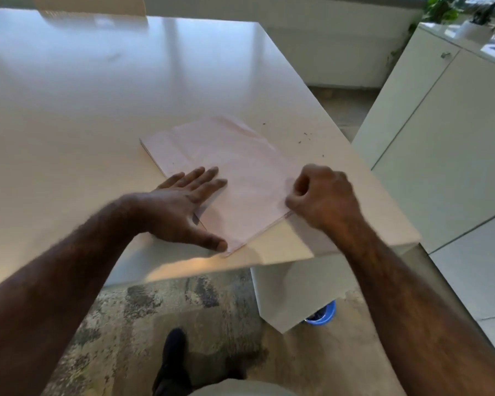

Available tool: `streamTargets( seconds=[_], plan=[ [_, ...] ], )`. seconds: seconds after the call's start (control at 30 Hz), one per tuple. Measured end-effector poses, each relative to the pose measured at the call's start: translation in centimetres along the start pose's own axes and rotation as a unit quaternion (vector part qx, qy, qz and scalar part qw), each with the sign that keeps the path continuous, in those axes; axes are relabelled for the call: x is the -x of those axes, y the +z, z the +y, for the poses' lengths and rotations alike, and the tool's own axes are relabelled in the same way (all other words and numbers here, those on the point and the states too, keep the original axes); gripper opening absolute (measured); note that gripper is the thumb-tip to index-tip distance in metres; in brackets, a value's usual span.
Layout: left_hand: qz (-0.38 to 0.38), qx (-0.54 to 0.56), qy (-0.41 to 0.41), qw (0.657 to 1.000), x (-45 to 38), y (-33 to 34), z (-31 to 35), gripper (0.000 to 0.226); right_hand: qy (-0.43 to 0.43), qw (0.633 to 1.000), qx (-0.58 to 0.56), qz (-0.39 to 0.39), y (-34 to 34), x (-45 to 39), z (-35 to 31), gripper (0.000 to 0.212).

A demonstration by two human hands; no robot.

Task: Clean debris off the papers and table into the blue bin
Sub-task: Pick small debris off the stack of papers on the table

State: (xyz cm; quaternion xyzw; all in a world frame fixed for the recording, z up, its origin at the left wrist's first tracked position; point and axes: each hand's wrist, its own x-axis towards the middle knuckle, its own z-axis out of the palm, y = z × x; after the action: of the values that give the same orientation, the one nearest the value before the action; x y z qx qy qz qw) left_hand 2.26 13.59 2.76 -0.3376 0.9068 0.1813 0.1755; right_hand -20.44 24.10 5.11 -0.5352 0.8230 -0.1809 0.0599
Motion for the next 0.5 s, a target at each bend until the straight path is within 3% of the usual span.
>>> streamTargets(
  seconds=[0.07, 0.2, 0.23, 0.37, 0.43, 0.5],
  plan=[
    [-0.001, 0.002, -0.001, 1.0, 0.1, 0.2, 0.0, 0.135, -0.014, 0.999, -0.018, 0.03, -0.1, 0.3, -0.5, 0.013],
    [-0.014, 0.009, -0.008, 1.0, 0.2, 0.1, 0.0, 0.136, -0.133, 0.973, -0.115, -0.152, 1.4, 3.2, -3.2, 0.012],
    [-0.014, 0.01, -0.007, 1.0, 0.1, 0.0, 0.1, 0.135, -0.121, 0.977, -0.101, -0.143, 1.4, 2.5, -2.5, 0.013],
    [-0.015, 0.009, -0.007, 1.0, 0.1, 0.0, 0.1, 0.134, 0.024, 0.999, 0.005, 0.028, -0.4, -2.1, 1.1, 0.01],
    [-0.016, 0.009, -0.009, 1.0, 0.1, 0.2, 0.1, 0.132, -0.02, 0.999, -0.02, 0.042, 0.3, -1.1, -0.3, 0.008],
    [-0.013, 0.01, -0.01, 1.0, 0.1, 0.2, -0.1, 0.129, -0.119, 0.988, -0.088, -0.046, 1.6, 1.5, -3.0, 0.007]
  ],
)
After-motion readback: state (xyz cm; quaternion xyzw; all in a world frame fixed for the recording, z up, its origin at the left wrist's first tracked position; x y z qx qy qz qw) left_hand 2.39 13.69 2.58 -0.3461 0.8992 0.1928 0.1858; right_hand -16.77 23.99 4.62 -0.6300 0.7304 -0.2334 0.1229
